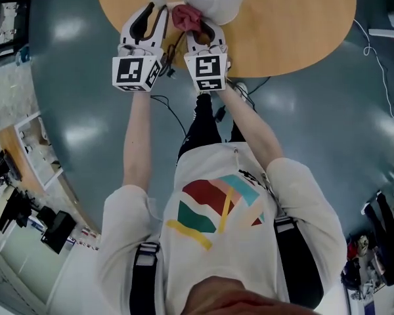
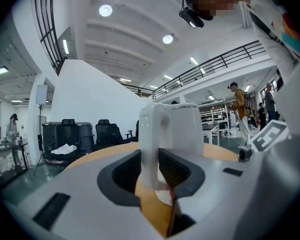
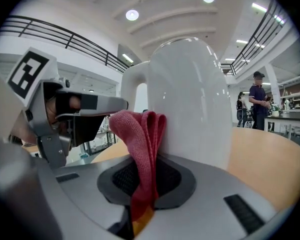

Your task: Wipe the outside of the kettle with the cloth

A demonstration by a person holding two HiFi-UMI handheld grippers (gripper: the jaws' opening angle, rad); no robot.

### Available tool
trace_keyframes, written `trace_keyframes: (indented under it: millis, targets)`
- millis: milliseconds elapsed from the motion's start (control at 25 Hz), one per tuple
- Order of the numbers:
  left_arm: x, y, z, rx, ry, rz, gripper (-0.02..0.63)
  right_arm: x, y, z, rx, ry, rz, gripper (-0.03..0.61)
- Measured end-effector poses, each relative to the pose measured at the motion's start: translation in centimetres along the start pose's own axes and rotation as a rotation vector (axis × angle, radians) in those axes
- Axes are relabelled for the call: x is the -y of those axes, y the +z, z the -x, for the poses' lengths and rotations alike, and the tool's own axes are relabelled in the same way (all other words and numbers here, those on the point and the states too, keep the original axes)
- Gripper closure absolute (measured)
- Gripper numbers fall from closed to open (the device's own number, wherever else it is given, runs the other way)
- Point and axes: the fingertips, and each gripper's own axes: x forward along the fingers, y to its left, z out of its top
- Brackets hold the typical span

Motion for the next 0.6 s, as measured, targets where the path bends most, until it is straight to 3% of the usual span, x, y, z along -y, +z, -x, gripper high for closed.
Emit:
trace_keyframes:
  millis: [440,600]
  targets:
    - [0.0,-0.2,-0.3,-0.003,0.018,-0.011,0.457,4.8,-0.6,4.2,0.016,-0.015,0.033,0.531]
    - [-0.1,-0.9,-0.6,-0.007,0.034,-0.016,0.457,7.1,-1.6,4.7,0.010,-0.039,-0.018,0.531]
